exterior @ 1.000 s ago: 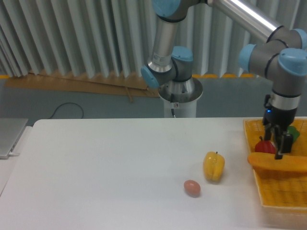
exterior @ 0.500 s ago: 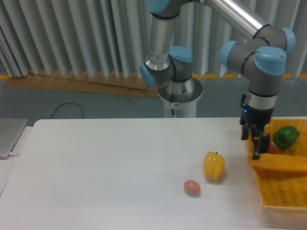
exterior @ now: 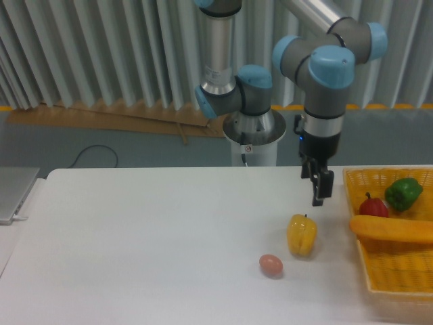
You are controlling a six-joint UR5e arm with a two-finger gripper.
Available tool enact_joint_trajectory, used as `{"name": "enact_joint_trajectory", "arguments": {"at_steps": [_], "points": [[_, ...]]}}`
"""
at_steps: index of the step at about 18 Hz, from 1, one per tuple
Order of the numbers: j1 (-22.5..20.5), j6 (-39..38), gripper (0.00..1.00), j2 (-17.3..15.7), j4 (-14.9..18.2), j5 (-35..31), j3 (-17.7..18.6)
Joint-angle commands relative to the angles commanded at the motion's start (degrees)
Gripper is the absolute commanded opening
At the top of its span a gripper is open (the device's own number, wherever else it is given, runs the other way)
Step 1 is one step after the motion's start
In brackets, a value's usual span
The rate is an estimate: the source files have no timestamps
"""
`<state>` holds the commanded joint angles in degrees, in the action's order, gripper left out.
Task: Place the green peppers in a basket
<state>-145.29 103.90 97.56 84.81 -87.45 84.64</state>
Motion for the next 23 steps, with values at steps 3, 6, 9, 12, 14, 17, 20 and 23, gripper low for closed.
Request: {"name": "enact_joint_trajectory", "arguments": {"at_steps": [3, 6, 9, 12, 14, 17, 20, 23], "points": [[1.93, -2.91, 1.00, -1.05, 0.97, 0.00, 0.09], [4.04, -5.89, 1.00, -2.81, 1.33, -0.17, 0.97], [6.15, -7.04, 1.00, -3.26, 1.41, -0.35, 1.05], [6.86, -7.13, 1.00, -3.43, 2.46, -1.84, 1.23], [7.47, -7.48, 1.00, -3.61, 3.08, -2.02, 1.23], [7.74, -7.74, 1.00, -5.27, 5.62, -2.02, 1.58], [7.65, -8.10, 1.00, -6.77, 9.05, -2.02, 1.67], [7.56, -8.80, 1.00, -7.04, 9.41, -2.02, 1.76]]}}
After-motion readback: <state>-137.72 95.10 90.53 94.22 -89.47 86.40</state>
